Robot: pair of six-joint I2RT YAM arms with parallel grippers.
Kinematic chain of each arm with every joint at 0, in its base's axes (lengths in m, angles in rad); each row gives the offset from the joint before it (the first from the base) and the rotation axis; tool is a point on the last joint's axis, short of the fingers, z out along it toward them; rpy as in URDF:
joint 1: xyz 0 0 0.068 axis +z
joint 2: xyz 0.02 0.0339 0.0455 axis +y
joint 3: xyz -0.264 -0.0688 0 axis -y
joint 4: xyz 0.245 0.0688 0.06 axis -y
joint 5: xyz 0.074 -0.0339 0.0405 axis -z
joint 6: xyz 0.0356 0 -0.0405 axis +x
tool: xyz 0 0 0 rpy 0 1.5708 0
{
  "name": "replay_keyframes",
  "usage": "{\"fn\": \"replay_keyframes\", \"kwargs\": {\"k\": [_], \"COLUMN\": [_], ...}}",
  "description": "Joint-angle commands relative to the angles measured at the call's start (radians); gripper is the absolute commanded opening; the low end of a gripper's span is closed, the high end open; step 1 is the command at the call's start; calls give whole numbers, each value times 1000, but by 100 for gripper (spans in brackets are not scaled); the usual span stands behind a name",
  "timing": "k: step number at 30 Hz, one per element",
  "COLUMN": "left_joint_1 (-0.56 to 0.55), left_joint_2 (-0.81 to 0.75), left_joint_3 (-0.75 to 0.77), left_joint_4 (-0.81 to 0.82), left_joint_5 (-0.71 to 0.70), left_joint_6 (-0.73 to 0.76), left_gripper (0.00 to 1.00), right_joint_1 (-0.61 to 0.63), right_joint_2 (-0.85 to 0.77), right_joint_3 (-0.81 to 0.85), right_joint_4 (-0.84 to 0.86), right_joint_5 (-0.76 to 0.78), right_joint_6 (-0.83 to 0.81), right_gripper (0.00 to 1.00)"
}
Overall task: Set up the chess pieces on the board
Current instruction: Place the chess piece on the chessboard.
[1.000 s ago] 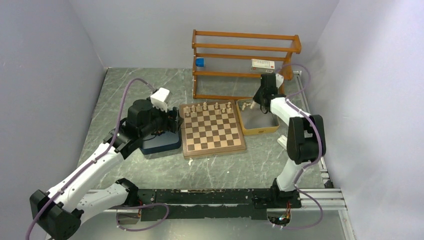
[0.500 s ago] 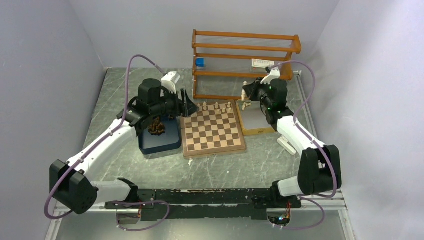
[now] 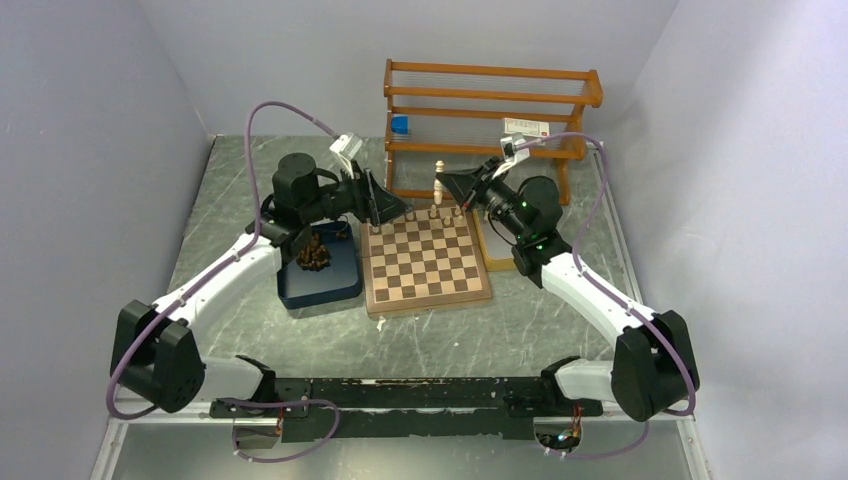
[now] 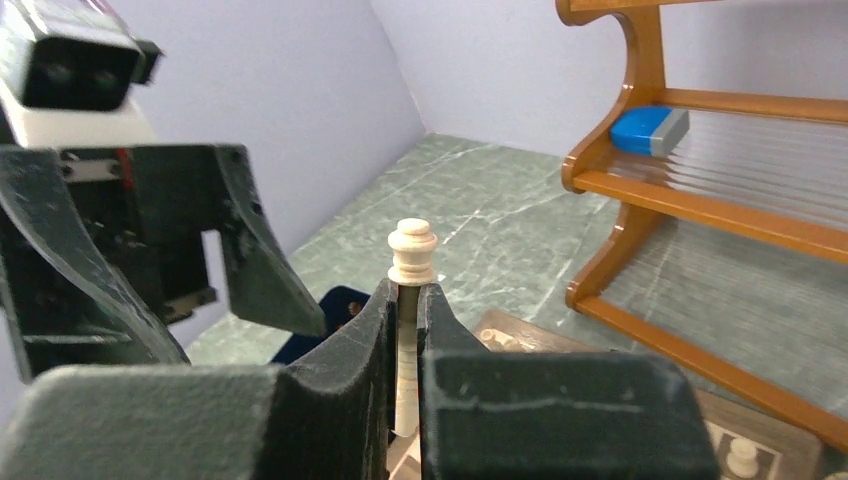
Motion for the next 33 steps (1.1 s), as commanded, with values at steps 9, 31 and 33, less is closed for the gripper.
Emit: {"fn": "replay_keyframes", "kwargs": {"k": [9,31,33], "left_joint_1": [-5,-50,-50], "left_joint_2": [73,165,163], "left_joint_3": [-77,-48,-44], "left_joint_4": [455,567,547], "left_joint_5": [132,127,122], "left_joint_6": [-47,-44,-36], "left_gripper": [77,57,49], "right_joint_1": [43,111,112], "right_joint_2": [-13,-48,-50], "right_joint_3": [-37,-65,-66], "right_joint_4": [158,209,206], "right_joint_5": [-6,54,53], "right_joint_6": [259,346,344], "right_gripper": [0,0,0]}}
